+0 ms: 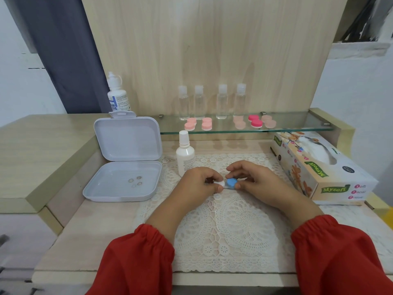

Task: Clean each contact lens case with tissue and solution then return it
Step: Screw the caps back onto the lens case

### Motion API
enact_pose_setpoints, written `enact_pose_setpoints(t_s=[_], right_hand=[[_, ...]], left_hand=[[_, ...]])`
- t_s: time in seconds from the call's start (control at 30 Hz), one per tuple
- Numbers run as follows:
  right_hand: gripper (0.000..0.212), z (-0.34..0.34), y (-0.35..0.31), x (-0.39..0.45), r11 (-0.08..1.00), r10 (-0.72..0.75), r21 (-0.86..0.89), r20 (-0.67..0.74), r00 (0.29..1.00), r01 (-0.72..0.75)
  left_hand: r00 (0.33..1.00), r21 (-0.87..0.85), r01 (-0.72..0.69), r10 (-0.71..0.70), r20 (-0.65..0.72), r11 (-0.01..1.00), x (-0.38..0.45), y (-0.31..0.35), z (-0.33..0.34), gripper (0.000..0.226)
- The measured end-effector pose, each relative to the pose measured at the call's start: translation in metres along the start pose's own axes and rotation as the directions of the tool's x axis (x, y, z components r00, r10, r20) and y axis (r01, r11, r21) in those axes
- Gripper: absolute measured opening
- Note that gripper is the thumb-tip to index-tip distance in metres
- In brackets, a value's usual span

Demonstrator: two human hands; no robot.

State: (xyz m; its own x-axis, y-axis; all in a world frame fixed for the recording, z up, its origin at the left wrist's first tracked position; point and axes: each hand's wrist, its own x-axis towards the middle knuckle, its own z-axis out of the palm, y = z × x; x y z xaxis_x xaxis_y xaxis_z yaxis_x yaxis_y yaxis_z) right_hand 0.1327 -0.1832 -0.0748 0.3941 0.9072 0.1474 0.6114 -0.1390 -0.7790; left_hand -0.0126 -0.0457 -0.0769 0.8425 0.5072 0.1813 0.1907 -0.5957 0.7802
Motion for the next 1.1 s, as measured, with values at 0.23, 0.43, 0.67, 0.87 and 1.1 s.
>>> enact_pose_setpoints(t_s=[0.23, 0.43, 0.67, 0.87, 1.1], right_hand=[[0.04, 0.0015, 0.0013, 0.0019, 0.997, -0.004, -0.079, -0.042, 0.999, 0.0], [0.068, 0.0039, -0.0023, 0.0005, 0.998, 0.0, -0.07, -0.024, 1.0, -0.001], [0.068, 0.002, -0.0001, 0.0001, 0.999, 0.023, -0.029, -0.05, 0.998, -0.025], [0.078, 0.0023, 0.0034, 0.0004, 1.0, -0.003, -0.029, -0.026, 1.0, 0.002], [0.081, 0.0027, 0.0005, 0.0013, 0.998, 0.027, -0.056, -0.032, 0.999, -0.029]], left_hand=[[1.0, -0.003, 0.0, 0.0, 0.003, 1.0, 0.0003, -0.0001, -0.0004, 0.022], [1.0, -0.006, 0.006, -0.006, 0.005, 1.0, 0.0001, 0.0004, -0.0006, 0.021], [1.0, -0.013, 0.019, -0.019, 0.01, 1.0, -0.0001, 0.0006, -0.0003, 0.021], [1.0, -0.015, 0.016, -0.016, 0.01, 1.0, 0.0001, -0.0004, -0.0002, 0.021], [1.0, 0.003, 0.016, -0.016, 0.007, 1.0, 0.0008, -0.0007, 0.0003, 0.02]])
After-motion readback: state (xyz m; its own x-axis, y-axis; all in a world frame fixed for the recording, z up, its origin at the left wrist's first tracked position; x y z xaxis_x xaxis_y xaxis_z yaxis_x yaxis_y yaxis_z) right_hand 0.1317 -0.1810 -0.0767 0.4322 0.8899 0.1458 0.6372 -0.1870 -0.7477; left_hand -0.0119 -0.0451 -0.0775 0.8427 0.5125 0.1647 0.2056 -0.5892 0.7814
